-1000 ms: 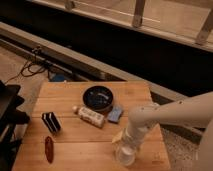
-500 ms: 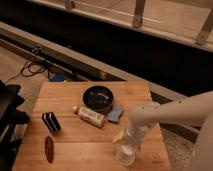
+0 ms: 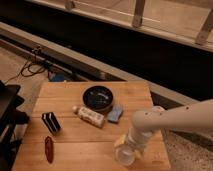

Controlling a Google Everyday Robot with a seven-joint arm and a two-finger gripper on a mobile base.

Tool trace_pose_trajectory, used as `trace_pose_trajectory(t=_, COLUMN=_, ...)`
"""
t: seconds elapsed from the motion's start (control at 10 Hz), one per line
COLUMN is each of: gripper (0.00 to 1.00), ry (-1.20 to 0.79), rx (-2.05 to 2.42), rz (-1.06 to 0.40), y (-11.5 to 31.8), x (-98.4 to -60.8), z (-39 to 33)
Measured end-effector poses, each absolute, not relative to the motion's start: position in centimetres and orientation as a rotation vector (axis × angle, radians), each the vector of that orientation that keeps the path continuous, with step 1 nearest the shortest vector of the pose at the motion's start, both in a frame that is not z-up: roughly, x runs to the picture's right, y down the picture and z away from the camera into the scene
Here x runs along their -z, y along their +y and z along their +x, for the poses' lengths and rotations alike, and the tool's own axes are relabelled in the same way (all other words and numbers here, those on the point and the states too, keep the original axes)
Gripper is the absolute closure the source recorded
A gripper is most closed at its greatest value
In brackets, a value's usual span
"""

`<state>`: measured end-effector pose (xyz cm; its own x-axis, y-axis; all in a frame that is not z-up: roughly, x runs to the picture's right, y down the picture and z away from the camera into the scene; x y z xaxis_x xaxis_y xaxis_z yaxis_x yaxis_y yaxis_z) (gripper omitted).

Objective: Place the ceramic cup over the eraser

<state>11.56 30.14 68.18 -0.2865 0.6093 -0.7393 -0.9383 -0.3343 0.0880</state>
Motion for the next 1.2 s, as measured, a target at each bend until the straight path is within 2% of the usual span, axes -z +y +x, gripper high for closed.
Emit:
trace_pose_trajectory(t=0.1, gripper=0.25, ry=0.636, rx=-1.818, rz=-0.741, y=30.3, x=-68.1, z=11.5)
trace_pose_trajectory(t=0.4, gripper=0.51, ry=0.605, rx=-1.835, rz=-0.731, y=30.0, x=-68.5, z=10.9)
trace_pose_trajectory(t=0.8, gripper=0.93, ry=0.579, rx=-1.859, rz=-0.682, y=29.2, x=-68.2, z=10.7)
trace_pose_trajectory(t=0.9, gripper=0.99, ry=0.555, rx=-1.873, rz=-0.668, y=28.1, x=-68.0, z=10.6)
trace_pose_trajectory(t=1.2, gripper=1.0, ry=0.508, rx=-1.902, rz=-0.605, y=23.3, x=-68.5, z=11.3)
